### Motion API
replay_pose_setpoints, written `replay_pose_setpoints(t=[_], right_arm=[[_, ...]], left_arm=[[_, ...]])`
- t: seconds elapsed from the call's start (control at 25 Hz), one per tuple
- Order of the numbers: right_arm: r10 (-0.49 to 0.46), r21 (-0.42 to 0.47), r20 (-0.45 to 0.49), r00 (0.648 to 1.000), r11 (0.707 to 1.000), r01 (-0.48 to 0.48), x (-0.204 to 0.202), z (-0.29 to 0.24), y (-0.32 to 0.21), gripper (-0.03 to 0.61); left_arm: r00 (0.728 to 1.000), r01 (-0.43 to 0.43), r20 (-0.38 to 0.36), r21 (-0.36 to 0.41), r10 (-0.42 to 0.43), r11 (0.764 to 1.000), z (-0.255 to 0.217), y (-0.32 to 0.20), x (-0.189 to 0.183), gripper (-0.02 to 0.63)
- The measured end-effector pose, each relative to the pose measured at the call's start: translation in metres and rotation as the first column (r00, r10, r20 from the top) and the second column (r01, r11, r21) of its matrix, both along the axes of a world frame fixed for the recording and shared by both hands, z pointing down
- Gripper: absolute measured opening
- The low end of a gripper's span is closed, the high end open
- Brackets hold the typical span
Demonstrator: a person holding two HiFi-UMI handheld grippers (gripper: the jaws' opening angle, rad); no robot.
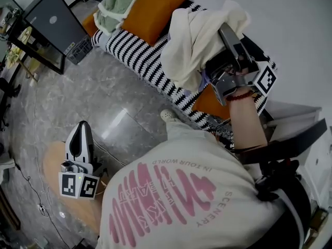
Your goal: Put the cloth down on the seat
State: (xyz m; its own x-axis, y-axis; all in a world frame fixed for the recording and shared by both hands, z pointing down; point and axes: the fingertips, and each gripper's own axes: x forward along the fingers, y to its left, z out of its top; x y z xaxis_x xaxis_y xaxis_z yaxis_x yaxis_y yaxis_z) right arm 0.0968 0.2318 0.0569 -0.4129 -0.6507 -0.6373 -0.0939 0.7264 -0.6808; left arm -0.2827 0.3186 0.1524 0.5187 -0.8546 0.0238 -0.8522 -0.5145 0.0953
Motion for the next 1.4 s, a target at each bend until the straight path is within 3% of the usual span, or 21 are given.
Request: replay_pose_setpoints(t=[0.24, 0.64, 0.88, 1.04, 1.24, 1.4], right_arm=[[-0.034, 0.011, 0.014, 0.999, 0.999, 0.034, 0.007, 0.001, -0.050, 0.069], [-0.095, -0.037, 0.007, 0.995, 0.995, 0.095, 0.018, 0.023, -0.179, 0.069], [-0.110, -0.007, -0.017, 0.994, 0.994, 0.110, 0.017, 0.023, -0.192, 0.069], [-0.136, -0.031, -0.005, 0.991, 0.990, 0.136, 0.022, 0.019, -0.244, 0.069], [-0.163, -0.039, -0.007, 0.987, 0.986, 0.163, 0.022, 0.018, -0.277, 0.069], [-0.166, -0.082, 0.015, 0.986, 0.983, 0.166, 0.021, 0.031, -0.309, 0.069]], left_arm=[[0.998, 0.067, 0.003, -0.015, -0.067, 0.998, -0.001, -0.025, -0.003, 0.008], [0.980, 0.196, -0.025, -0.031, -0.196, 0.980, -0.008, -0.107, 0.001, 0.008], [0.972, 0.233, -0.034, -0.008, -0.233, 0.972, -0.008, -0.103, 0.000, 0.008], [0.957, 0.287, -0.031, -0.030, -0.288, 0.957, -0.014, -0.129, 0.006, 0.008], [0.942, 0.327, -0.072, -0.004, -0.326, 0.945, -0.027, -0.133, 0.008, 0.008], [0.925, 0.372, -0.059, -0.052, -0.375, 0.927, -0.021, -0.144, 0.008, 0.008]])
